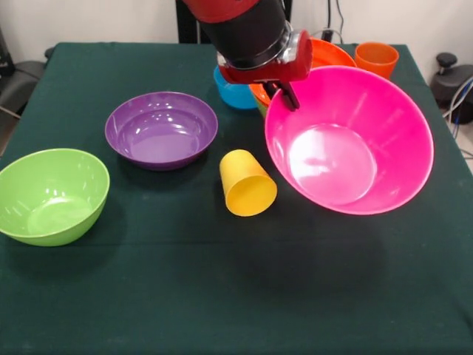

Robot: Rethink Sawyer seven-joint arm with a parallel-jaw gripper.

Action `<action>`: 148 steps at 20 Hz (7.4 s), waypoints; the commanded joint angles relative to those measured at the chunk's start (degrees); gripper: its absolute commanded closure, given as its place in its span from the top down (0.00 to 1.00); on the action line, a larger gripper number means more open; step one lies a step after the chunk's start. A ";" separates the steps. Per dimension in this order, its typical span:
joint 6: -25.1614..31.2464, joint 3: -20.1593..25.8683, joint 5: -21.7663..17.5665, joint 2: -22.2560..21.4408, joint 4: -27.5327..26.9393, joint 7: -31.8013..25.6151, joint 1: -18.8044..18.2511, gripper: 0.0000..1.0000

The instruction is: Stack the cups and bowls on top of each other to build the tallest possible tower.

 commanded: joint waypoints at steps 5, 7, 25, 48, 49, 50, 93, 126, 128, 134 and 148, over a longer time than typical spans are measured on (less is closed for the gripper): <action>2.27 7.83 -0.96 -6.52 9.24 -7.18 -3.56 0.00; 1.99 8.74 -0.54 -8.55 12.11 -7.41 -4.80 0.00; -3.27 12.92 -3.56 -14.72 25.70 -7.42 -10.86 0.00; -5.44 17.74 -11.01 -15.48 33.04 -8.50 -20.55 0.00; -5.48 17.64 -11.67 -15.23 32.52 -8.14 -20.47 0.00; -5.51 17.54 -12.32 -14.98 32.00 -7.77 -20.38 0.00; -11.62 18.18 -18.08 -9.99 31.03 -4.43 -19.90 0.00; -6.99 16.98 -24.84 -18.31 17.30 -1.75 -10.81 1.00; -5.82 16.83 -24.59 -18.47 16.65 -1.67 -10.53 1.00; -5.77 16.04 -23.92 -18.21 16.51 -1.09 -9.86 1.00; -6.68 15.60 -23.55 -19.09 18.37 -0.12 -9.33 1.00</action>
